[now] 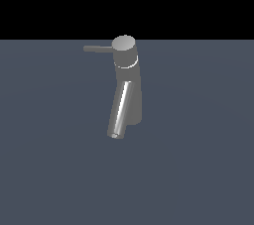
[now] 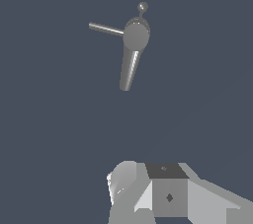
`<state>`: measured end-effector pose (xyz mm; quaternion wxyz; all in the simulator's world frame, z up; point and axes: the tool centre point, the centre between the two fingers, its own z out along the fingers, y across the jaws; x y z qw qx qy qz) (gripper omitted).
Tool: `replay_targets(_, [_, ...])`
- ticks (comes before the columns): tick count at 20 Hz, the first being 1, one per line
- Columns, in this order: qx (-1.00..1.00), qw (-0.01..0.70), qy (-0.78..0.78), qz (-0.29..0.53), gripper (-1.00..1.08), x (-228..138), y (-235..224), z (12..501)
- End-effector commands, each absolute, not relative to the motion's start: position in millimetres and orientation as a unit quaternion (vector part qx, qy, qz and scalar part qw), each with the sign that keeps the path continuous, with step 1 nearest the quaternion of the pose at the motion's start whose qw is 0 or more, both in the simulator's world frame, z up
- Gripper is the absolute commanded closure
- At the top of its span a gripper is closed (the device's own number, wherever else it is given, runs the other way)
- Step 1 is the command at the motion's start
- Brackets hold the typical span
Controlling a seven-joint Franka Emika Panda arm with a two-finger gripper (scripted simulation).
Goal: Turn on the faucet by rotating a designated handle.
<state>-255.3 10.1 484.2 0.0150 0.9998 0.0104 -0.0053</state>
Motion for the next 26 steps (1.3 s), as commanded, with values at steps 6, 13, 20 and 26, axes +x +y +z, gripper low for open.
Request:
replay_targets(6, [1.0, 0.013, 0.002, -0.003, 1.08, -255, 12, 482])
replay_targets(13, [0.999, 0.002, -0.038, 0.009, 1.08, -252, 20, 469])
replay_targets(20, [0.993, -0.017, -0.112, 0.031, 1.08, -244, 35, 447])
replay_targets(26, [0.979, -0.038, -0.192, 0.055, 1.08, -231, 51, 424])
